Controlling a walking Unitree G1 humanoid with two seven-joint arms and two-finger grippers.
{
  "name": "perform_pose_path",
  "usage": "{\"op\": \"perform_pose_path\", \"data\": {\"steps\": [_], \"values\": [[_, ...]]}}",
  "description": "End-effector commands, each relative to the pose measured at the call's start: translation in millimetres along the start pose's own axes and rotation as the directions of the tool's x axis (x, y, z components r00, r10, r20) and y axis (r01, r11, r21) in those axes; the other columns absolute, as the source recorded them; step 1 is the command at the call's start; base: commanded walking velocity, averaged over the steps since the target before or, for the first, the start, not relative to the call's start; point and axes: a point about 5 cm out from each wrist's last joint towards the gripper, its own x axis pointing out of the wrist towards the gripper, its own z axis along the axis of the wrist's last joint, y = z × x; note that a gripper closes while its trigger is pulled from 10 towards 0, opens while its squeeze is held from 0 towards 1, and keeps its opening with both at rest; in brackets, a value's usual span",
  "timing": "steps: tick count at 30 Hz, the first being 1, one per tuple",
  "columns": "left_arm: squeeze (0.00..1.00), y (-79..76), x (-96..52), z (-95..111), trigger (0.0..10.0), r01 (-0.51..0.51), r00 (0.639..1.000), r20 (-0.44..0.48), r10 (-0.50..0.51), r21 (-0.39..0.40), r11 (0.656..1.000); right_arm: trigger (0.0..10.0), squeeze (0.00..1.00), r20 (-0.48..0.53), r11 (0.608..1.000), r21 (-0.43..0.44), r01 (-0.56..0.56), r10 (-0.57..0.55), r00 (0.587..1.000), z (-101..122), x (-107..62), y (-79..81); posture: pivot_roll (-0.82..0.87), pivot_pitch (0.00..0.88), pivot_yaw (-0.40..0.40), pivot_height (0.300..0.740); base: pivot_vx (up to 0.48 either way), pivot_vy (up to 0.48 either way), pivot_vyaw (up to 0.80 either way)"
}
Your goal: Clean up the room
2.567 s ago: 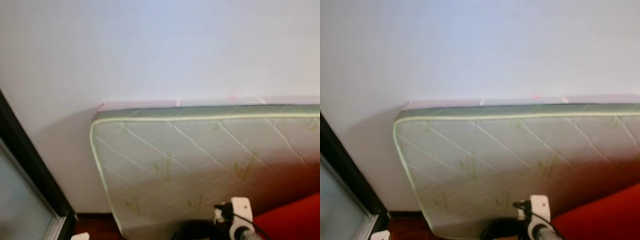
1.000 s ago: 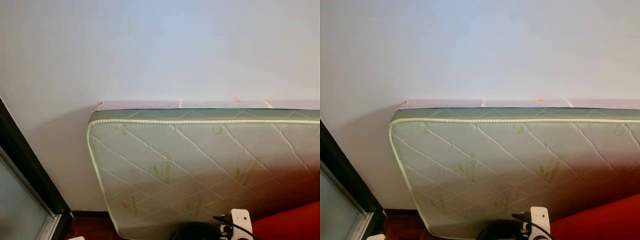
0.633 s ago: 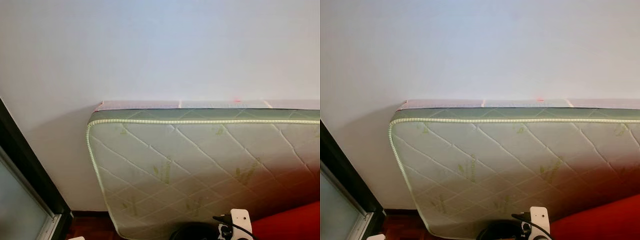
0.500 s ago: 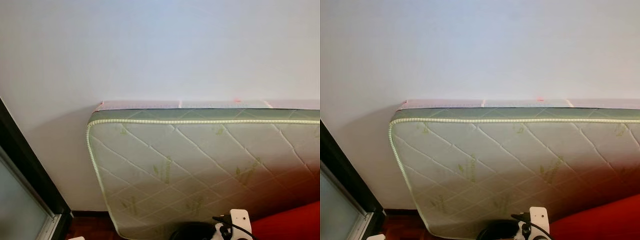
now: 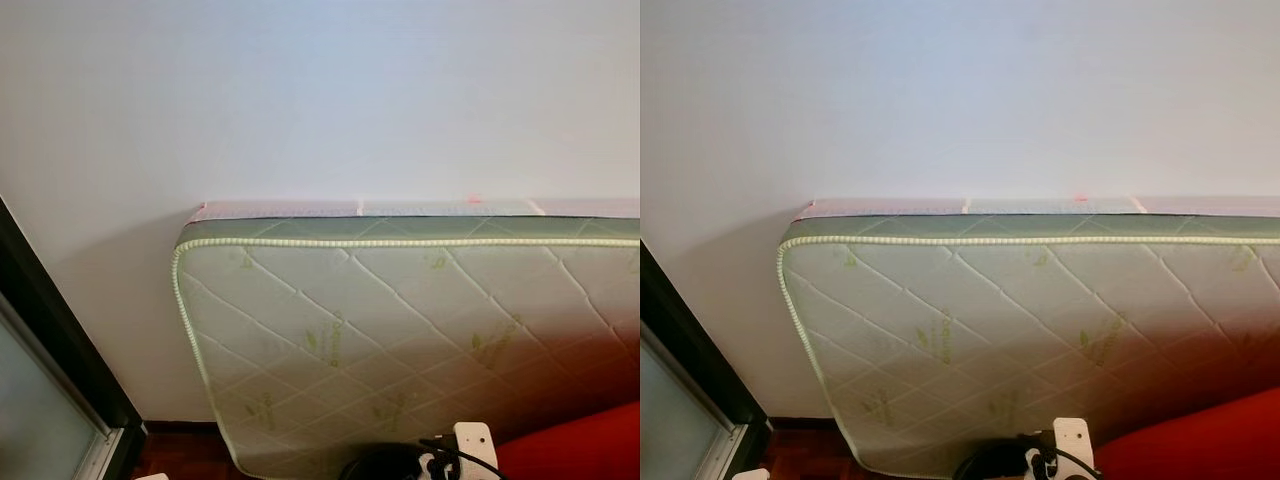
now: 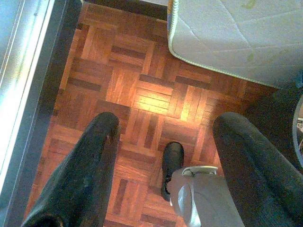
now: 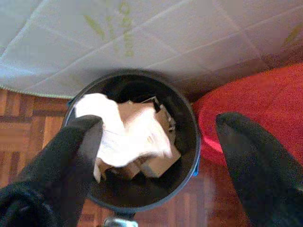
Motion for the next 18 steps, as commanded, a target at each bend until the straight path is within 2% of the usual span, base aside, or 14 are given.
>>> {"op": "perform_pose_path", "data": {"steps": [1, 5, 6, 7, 8, 9, 14, 15, 16, 18], "values": [[0.00, 2.6, -0.8, -2.9, 10.0, -0.005, 1.000, -0.016, 0.005, 0.014, 1.000, 10.0, 1.00, -0.037, 1.000, -0.010, -0.029, 0.028, 0.999, -5.1, 0.0, 5.0, 0.11, 0.000, -0.006, 0.740, 0.000, 0.000, 0.00], [0.00, 2.4, -0.7, -3.0, 10.0, -0.004, 1.000, -0.017, 0.005, 0.014, 1.000, 10.0, 1.00, -0.059, 0.999, -0.009, -0.050, 0.049, 0.997, -8.5, -0.2, 7.5, 0.11, 0.000, -0.006, 0.740, 0.000, 0.000, 0.00], [0.00, 2.5, -0.8, -3.2, 10.0, -0.005, 1.000, -0.017, 0.005, 0.013, 1.000, 10.0, 0.97, -0.063, 0.999, -0.012, -0.052, 0.051, 0.997, -9.3, -0.3, 8.1, 0.11, 0.000, -0.005, 0.740, 0.000, 0.000, 0.00], [0.00, 2.5, -0.8, -3.4, 10.0, -0.006, 1.000, -0.018, 0.006, 0.013, 1.000, 10.0, 0.15, -0.066, 0.999, -0.017, -0.052, 0.050, 0.997, -9.6, -0.3, 8.3, 0.11, 0.000, -0.005, 0.740, 0.000, 0.000, 0.00], [0.00, 2.4, -0.8, -3.5, 10.0, -0.006, 1.000, -0.018, 0.006, 0.013, 1.000, 10.0, 0.15, -0.066, 0.999, -0.018, -0.052, 0.050, 0.997, -9.7, -0.3, 8.4, 0.11, 0.000, -0.005, 0.740, 0.000, 0.000, 0.00], [0.00, 2.5, -0.9, -3.7, 10.0, -0.006, 1.000, -0.019, 0.006, 0.013, 1.000, 10.0, 0.00, -0.065, 0.999, -0.020, -0.049, 0.048, 0.997, -9.4, -0.3, 8.3, 0.11, 0.000, -0.005, 0.740, 0.000, 0.000, 0.00], [0.00, 2.9, -1.0, -4.0, 10.0, -0.007, 1.000, -0.020, 0.007, 0.013, 1.000, 10.0, 0.00, -0.063, 0.999, -0.018, -0.047, 0.045, 0.997, -9.0, -0.2, 8.2, 0.11, 0.000, -0.004, 0.740, 0.000, 0.000, 0.00], [0.00, 3.1, -1.0, -3.8, 10.0, -0.007, 1.000, -0.020, 0.008, 0.012, 1.000, 10.0, 0.85, -0.055, 0.999, -0.010, -0.044, 0.044, 0.998, -8.4, -0.2, 8.1, 0.11, 0.000, -0.004, 0.740, 0.000, 0.000, 0.00], [0.00, 3.4, -0.9, -3.4, 10.0, -0.008, 1.000, -0.019, 0.009, 0.011, 1.000, 10.0, 1.00, -0.052, 0.999, 0.007, -0.048, 0.048, 0.998, -8.5, -0.2, 8.6, 0.11, 0.000, -0.004, 0.740, 0.000, 0.000, 0.00], [0.00, 3.4, -0.7, -2.7, 10.0, -0.009, 1.000, -0.018, 0.009, 0.012, 1.000, 10.0, 1.00, -0.058, 0.999, 0.002, -0.050, 0.050, 0.997, -8.9, -0.2, 8.7, 0.11, 0.000, -0.003, 0.740, 0.000, 0.000, 0.00]]}}
